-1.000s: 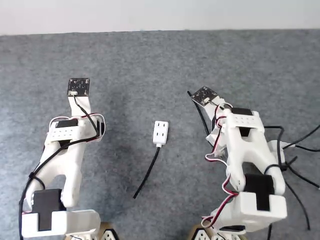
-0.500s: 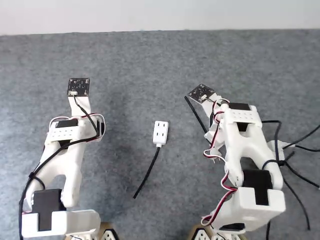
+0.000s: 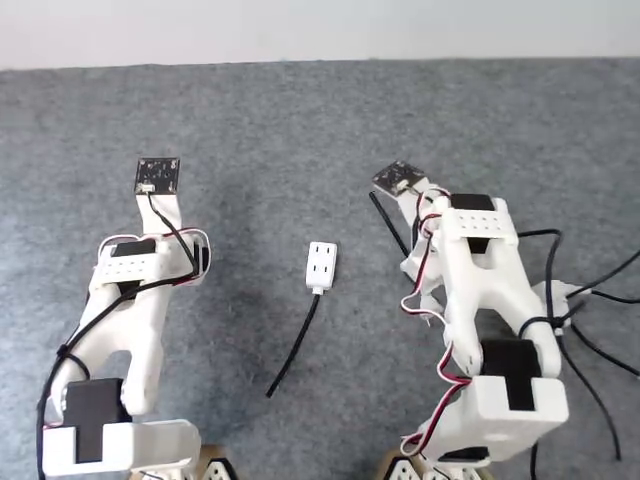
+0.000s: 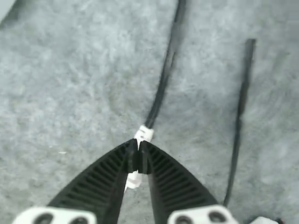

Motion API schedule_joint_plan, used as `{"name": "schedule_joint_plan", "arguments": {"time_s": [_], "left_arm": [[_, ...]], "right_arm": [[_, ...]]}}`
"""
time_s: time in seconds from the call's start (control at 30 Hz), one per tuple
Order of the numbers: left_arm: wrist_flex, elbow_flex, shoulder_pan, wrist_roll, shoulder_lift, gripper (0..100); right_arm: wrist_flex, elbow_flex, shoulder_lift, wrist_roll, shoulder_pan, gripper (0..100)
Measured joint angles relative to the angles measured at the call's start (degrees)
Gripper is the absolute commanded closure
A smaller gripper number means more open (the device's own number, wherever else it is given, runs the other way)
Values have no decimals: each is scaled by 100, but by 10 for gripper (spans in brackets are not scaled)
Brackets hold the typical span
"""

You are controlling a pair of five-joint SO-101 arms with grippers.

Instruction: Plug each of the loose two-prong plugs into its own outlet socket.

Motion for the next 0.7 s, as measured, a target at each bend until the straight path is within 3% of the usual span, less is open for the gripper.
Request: {"name": "schedule_joint_plan", "arguments": {"time_s": [0.23,0.7], "left_arm": [[0,0,0,0,0,838],[0,0,0,0,0,838]], "right_arm": [[35,-9,53,0,-26,896],[-387,-18,607,88,-44,893]]}}
